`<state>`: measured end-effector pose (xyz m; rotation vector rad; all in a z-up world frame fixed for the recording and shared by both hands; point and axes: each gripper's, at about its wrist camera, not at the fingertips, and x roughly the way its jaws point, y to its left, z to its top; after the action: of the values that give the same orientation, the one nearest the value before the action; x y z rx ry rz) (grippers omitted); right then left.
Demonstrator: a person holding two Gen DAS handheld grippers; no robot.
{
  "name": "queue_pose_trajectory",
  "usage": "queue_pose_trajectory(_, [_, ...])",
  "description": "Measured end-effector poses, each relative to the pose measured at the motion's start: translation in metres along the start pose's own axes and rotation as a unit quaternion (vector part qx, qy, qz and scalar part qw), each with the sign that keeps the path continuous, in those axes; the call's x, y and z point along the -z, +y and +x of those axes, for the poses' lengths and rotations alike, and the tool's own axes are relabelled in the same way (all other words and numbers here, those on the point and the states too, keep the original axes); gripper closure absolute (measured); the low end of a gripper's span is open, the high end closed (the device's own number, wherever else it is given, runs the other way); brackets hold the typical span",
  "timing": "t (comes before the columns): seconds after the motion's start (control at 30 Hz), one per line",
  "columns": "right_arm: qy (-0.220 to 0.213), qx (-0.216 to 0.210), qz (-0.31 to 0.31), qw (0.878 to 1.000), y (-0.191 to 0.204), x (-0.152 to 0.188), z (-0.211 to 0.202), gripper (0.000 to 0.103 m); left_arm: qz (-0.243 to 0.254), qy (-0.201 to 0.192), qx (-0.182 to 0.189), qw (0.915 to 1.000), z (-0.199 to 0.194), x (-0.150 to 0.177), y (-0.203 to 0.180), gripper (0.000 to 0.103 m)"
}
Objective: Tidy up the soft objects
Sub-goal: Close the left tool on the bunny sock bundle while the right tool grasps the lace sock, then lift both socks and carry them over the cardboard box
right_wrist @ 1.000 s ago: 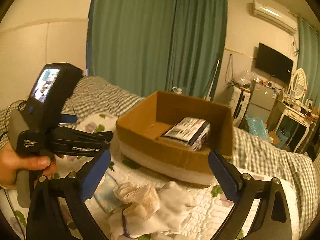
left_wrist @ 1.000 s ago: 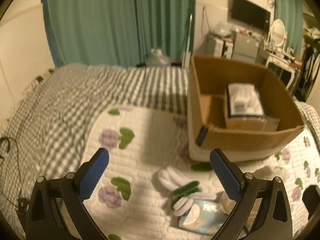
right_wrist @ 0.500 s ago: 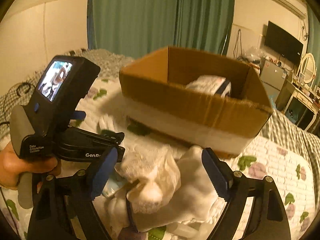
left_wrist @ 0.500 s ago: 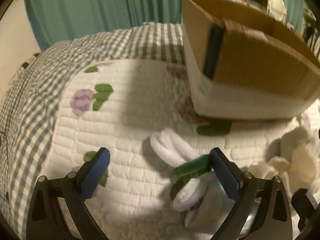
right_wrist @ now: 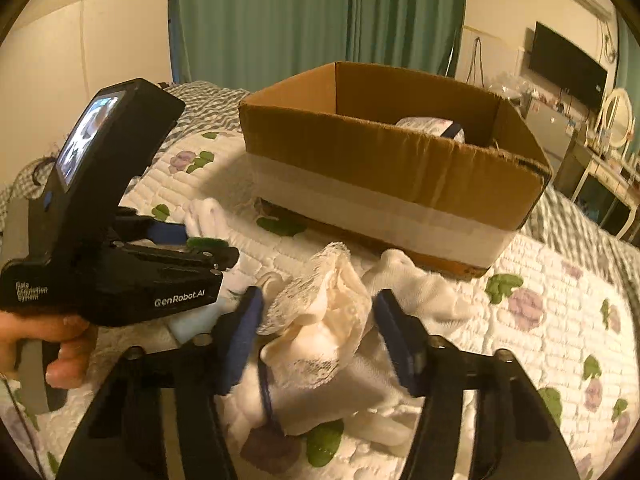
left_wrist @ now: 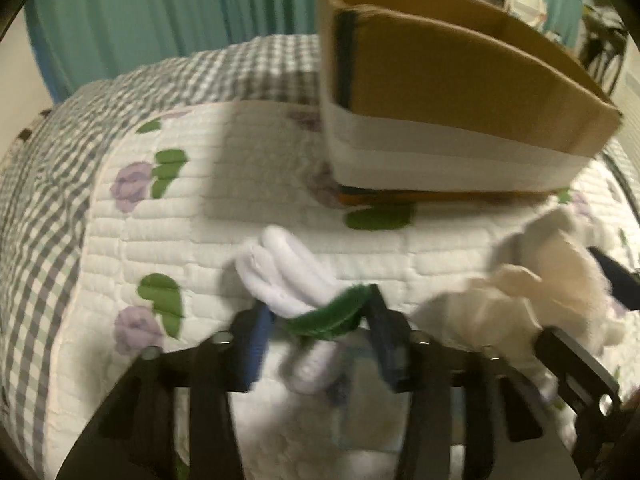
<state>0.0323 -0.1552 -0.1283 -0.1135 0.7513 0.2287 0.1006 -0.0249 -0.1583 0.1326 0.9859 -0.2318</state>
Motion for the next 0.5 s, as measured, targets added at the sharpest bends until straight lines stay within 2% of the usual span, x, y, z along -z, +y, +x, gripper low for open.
queue_pose_trajectory(0.13, [0.008, -0.004, 0.007, 1.0, 0.001, 0.004, -0.003, 0.081, 0.006, -0.01, 0.008, 0.9999, -0.01, 0.006, -0.004, 0.072])
queue_pose_trajectory(0.3, [0.002, -0.016, 0.025, 1.0, 0.002, 0.008, -0.013, 0.089, -0.001, -0.03, 0.008, 0.9995, -0.028, 0.01, 0.004, 0.074])
queue_pose_trajectory(0.5, [-0.026, -0.008, 0.022, 0.999, 0.007, 0.005, -0.038, 0.091, 0.008, -0.055, 0.007, 0.9984, -0.056, 0.013, 0.008, 0.074])
